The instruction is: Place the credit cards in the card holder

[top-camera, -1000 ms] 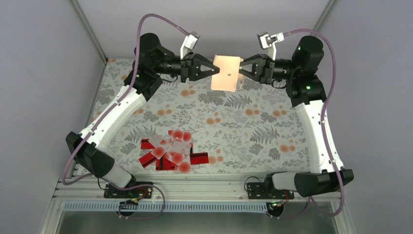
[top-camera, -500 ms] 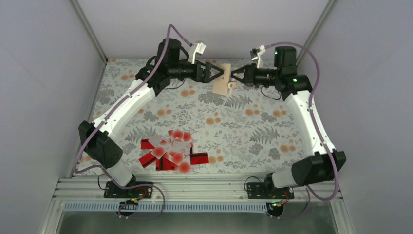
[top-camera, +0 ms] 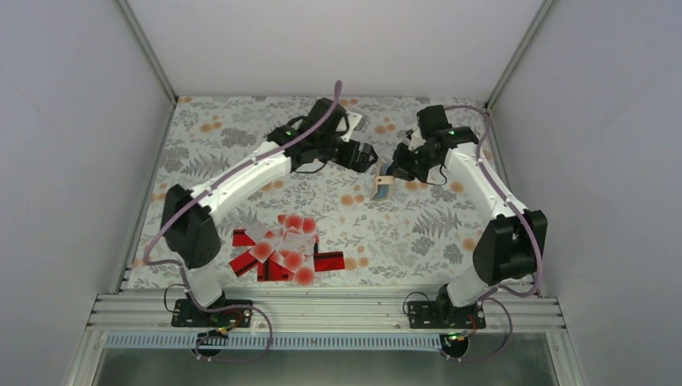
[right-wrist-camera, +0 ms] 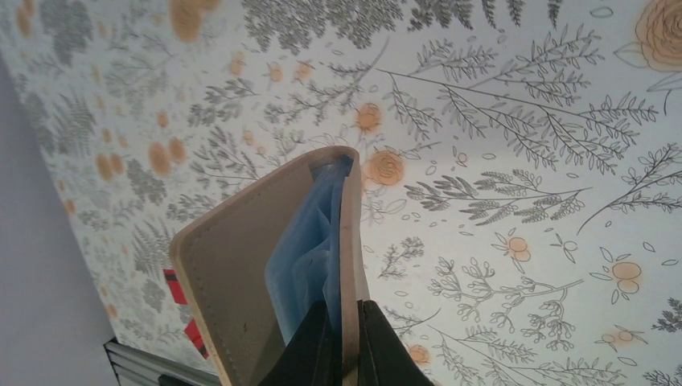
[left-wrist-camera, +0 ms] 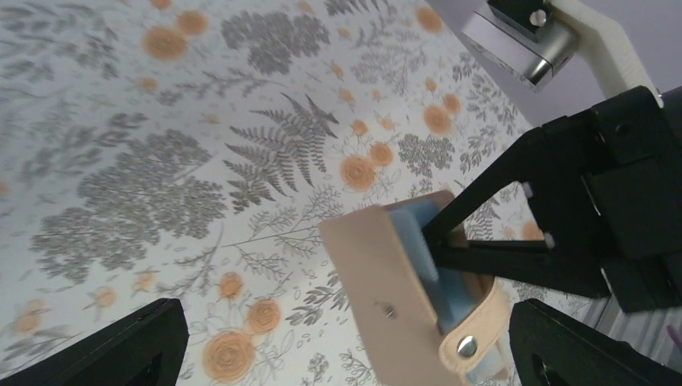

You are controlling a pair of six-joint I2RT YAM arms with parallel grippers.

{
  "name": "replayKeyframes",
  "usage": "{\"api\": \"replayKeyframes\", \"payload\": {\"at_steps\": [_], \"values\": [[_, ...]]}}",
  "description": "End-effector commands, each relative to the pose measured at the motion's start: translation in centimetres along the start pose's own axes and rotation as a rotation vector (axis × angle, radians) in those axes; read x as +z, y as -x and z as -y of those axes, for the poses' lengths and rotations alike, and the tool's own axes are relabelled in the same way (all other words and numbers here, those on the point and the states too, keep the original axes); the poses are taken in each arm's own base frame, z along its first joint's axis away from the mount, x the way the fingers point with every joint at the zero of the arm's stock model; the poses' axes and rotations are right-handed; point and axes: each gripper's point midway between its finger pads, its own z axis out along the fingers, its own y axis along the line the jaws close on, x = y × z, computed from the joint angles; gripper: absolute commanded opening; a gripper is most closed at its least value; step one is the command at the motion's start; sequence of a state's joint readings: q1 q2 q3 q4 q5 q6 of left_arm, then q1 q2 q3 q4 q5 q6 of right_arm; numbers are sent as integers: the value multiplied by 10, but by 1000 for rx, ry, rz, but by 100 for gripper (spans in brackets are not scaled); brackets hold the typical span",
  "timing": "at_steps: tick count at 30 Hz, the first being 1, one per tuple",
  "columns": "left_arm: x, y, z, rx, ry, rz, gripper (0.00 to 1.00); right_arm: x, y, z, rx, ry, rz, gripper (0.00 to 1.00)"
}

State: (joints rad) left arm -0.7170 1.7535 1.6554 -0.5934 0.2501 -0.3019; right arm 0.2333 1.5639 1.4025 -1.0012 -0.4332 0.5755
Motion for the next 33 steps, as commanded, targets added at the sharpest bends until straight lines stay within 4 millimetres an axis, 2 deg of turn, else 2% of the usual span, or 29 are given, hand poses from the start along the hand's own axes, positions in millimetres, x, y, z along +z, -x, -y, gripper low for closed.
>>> {"api": "replayKeyframes", "payload": {"at_steps": [1, 6, 10, 14, 23, 26, 31, 33], "values": [[32, -8, 13, 40, -36, -63, 100, 11, -4, 5, 4, -51, -27, 4], [48, -15, 18, 40, -63, -97, 100, 13, 0, -3, -9, -24, -26, 4], [63, -27, 5, 37, -20, -151, 98, 15, 2, -8, -17, 11, -27, 4], [64, -31, -6, 42, 34, -155, 91, 19, 0, -11, -28, 38, -34, 4], [57, -41, -29, 74, 142, -154, 58, 21, 4, -17, -70, 96, -28, 4], [57, -49, -35, 62, 155, -159, 42, 24, 2, -19, -79, 131, -36, 4], [59, -58, -41, 24, 149, -169, 8, 28, 2, -18, -102, 178, -32, 4], [60, -58, -45, 10, 151, -165, 3, 34, 3, -10, -112, 175, -33, 4]]}}
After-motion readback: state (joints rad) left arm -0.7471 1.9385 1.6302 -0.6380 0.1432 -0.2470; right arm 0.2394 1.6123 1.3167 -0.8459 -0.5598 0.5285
